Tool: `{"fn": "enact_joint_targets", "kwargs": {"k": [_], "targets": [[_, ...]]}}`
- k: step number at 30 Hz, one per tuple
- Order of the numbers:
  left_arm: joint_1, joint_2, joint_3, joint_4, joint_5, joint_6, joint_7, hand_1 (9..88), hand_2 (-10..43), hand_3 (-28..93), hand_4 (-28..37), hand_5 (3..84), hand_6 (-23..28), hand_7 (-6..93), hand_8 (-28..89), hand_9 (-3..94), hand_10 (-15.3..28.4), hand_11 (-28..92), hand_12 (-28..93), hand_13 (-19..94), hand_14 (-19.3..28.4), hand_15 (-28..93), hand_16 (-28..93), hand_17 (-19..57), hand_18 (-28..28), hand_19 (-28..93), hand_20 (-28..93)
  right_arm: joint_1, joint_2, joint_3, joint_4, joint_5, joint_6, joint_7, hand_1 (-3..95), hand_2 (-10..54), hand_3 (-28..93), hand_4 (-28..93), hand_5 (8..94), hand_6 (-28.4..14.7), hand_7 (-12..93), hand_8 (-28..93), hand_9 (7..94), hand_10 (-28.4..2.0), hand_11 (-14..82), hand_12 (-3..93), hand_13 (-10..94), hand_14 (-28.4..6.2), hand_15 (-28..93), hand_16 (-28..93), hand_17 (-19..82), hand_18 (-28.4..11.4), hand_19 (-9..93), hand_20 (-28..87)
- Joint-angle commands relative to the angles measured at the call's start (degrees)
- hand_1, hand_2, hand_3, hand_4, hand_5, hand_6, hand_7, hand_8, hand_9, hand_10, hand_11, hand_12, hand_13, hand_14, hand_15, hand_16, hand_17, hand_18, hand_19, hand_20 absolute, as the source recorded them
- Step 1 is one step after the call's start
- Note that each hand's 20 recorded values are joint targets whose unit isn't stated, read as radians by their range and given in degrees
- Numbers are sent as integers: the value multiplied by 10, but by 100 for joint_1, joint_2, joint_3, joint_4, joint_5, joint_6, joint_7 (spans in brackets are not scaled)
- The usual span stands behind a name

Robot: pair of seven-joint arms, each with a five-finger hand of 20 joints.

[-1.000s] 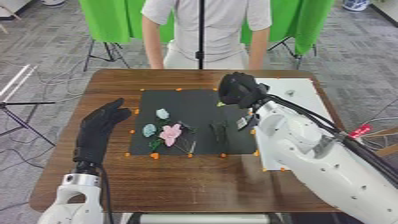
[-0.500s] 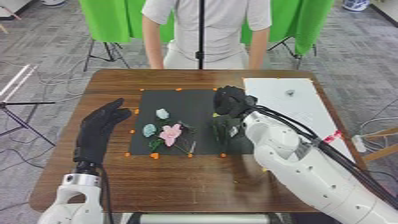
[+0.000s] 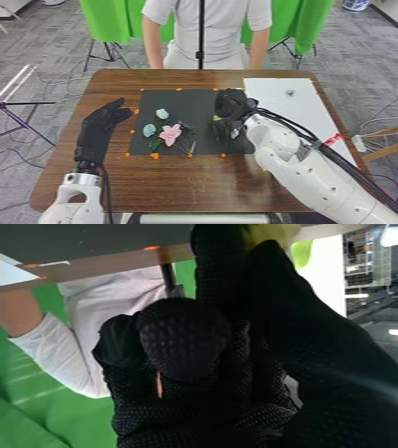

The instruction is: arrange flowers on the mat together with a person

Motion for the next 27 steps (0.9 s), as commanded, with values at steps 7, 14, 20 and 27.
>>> {"fn": "enact_joint_targets", "kwargs": {"k": [7,14,20,27], "targets": [[-6,12,14,54,-5,-101,-64,262,-1,667,-193,503,20,143,-57,483,141,209,169,374,184,196,32,51,117,31,167,-29,78,34,-154,-182,-135,-98,511,-95,629,-206,799,23,172,50,914,-84,105,352,902,-32,519,412,428,-215,839,571],[11,17,20,48,-20,-71,-48,261,-2,666,-192,503,19,144,-57,484,141,208,168,374,185,196,32,50,118,30,167,-63,112,102,-171,-231,-155,-127,503,-95,621,-203,788,26,172,47,905,-87,129,332,900,-31,516,413,427,-215,839,572],[-6,10,23,61,-16,-86,-37,261,-3,666,-192,503,21,141,-57,483,142,208,168,374,186,197,33,50,118,29,167,1,96,143,-85,-416,-218,-176,498,-95,625,-201,777,28,171,43,899,-86,135,329,897,-32,512,415,425,-214,838,570],[13,-3,6,48,-22,-80,-39,261,-4,666,-192,503,21,140,-56,484,141,209,169,374,185,196,32,50,118,30,167,-89,145,222,-158,-450,-411,-182,445,-95,704,-220,706,38,180,-16,834,-96,172,338,859,-41,529,413,395,-217,816,583]]}}
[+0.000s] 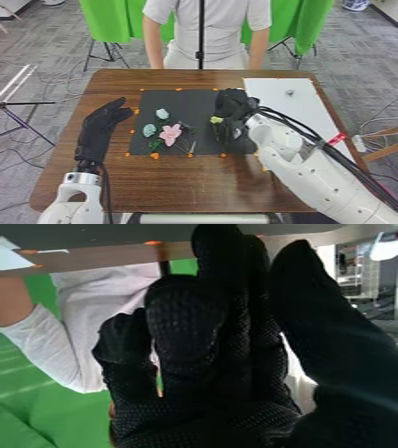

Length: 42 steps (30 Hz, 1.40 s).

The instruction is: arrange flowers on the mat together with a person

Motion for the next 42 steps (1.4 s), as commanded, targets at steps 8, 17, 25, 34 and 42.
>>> {"fn": "enact_joint_targets", "kwargs": {"k": [8,17,25,34,42], "targets": [[32,-50,3,35,-13,-54,-42,261,-4,665,-192,503,22,140,-56,483,141,209,169,374,186,195,32,49,118,30,167,-156,84,398,-240,-201,-47,-16,421,-95,726,-223,681,39,191,-112,784,-105,210,284,833,-49,535,398,374,-217,798,591],[45,-55,-3,30,-6,-100,-59,260,-4,665,-192,503,23,139,-56,483,140,209,169,373,186,195,33,49,118,30,167,-2147,-589,3021,-1906,2816,619,-395,283,-48,710,-159,692,7,180,-100,727,-137,191,218,733,-109,376,325,290,-208,650,534],[66,-67,16,28,42,-156,-53,260,-5,666,-190,502,23,139,-55,484,142,209,169,374,185,195,32,52,116,29,167,-4095,-2361,4695,-2459,6839,-89,-2177,106,35,745,-156,444,-1,79,-73,454,-151,51,149,343,-131,88,198,196,-155,148,299],[94,-105,45,12,78,-146,-24,258,-7,668,-191,502,28,137,-55,483,142,208,168,375,184,194,32,52,115,28,168,-5439,-2723,4949,-2796,6853,-176,-2649,42,33,792,-176,376,15,77,-80,400,-133,40,116,279,-100,68,129,179,-136,29,262],[-4,-70,97,71,143,-204,-15,255,-8,671,-193,499,33,135,-54,483,143,208,168,375,184,195,32,52,116,28,168,-5452,-2711,4903,-2783,6648,-204,-2785,32,35,804,-179,378,15,84,-82,407,-131,44,116,284,-96,81,117,181,-137,27,269]]}}
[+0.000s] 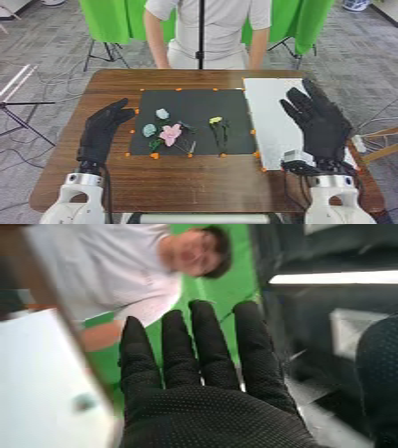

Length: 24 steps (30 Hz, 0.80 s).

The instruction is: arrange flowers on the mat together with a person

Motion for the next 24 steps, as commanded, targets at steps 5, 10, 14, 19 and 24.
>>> {"fn": "enact_joint_targets", "kwargs": {"k": [5,10,14,19,24], "targets": [[-57,9,63,87,76,-116,-1,255,-8,672,-196,497,35,134,-53,483,142,207,168,375,185,195,32,52,116,28,167,-59,-44,-52,69,-210,37,-173,32,34,808,-178,381,12,87,-84,408,-138,43,113,288,-98,89,110,183,-138,28,271],[-42,19,42,91,23,-109,9,256,-8,672,-196,498,36,134,-53,484,142,208,168,375,185,195,32,51,116,29,167,-34,-32,-90,115,-197,81,-186,33,33,810,-178,385,12,91,-84,412,-138,44,112,298,-100,98,110,187,-139,35,274],[32,-28,25,67,1,-90,-3,255,-7,671,-197,498,36,133,-53,484,142,208,168,375,185,195,32,51,116,29,167,-53,-27,-107,111,-195,63,-128,34,33,810,-178,393,9,93,-84,420,-139,47,114,306,-104,103,111,190,-140,39,276],[56,-60,22,57,-24,-59,-23,256,-6,670,-197,497,36,133,-53,484,142,208,168,375,184,195,32,51,116,30,167,-103,-61,-108,75,-145,87,-122,35,34,809,-178,408,9,96,-83,437,-139,53,118,325,-109,114,116,194,-143,43,279],[-69,-47,64,94,-4,-78,-2,255,-7,671,-196,497,36,134,-52,484,142,208,168,374,186,196,32,51,116,30,167,-18,6,-89,82,-138,134,-122,38,37,807,-178,436,7,108,-83,461,-142,59,124,344,-109,124,122,198,-145,52,285]]}}
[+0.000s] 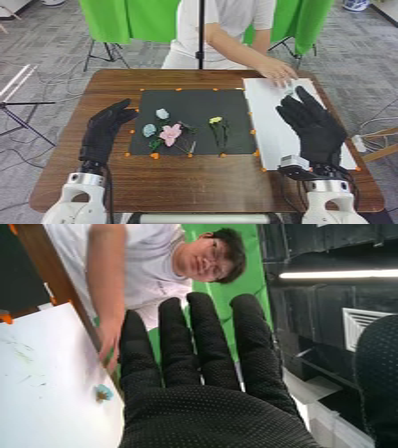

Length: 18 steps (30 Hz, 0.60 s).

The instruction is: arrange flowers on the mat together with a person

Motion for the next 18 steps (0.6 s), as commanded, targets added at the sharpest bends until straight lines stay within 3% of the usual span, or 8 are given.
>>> {"fn": "enact_joint_targets", "kwargs": {"k": [1,8,18], "targets": [[-48,-45,32,52,-23,-31,-2,255,-6,670,-197,497,36,134,-52,484,142,208,168,374,186,196,31,51,116,30,167,5,23,-16,-29,46,91,-12,38,38,806,-178,442,5,109,-83,464,-142,59,124,348,-111,125,123,199,-145,53,286],[-23,-58,32,41,-43,-15,-55,256,-6,670,-197,498,37,134,-53,483,142,209,168,375,185,197,32,50,117,31,167,-23,3,55,-47,-103,-116,196,47,42,801,-176,461,5,111,-84,479,-144,60,128,361,-113,130,128,202,-148,61,293],[-119,87,67,109,-72,-53,-9,257,-4,667,-197,498,37,134,-52,483,141,209,167,376,184,197,31,50,117,31,167,126,71,-33,21,-15,-83,94,63,32,795,-171,480,2,112,-84,491,-143,62,130,373,-114,134,132,204,-151,71,297]]}}
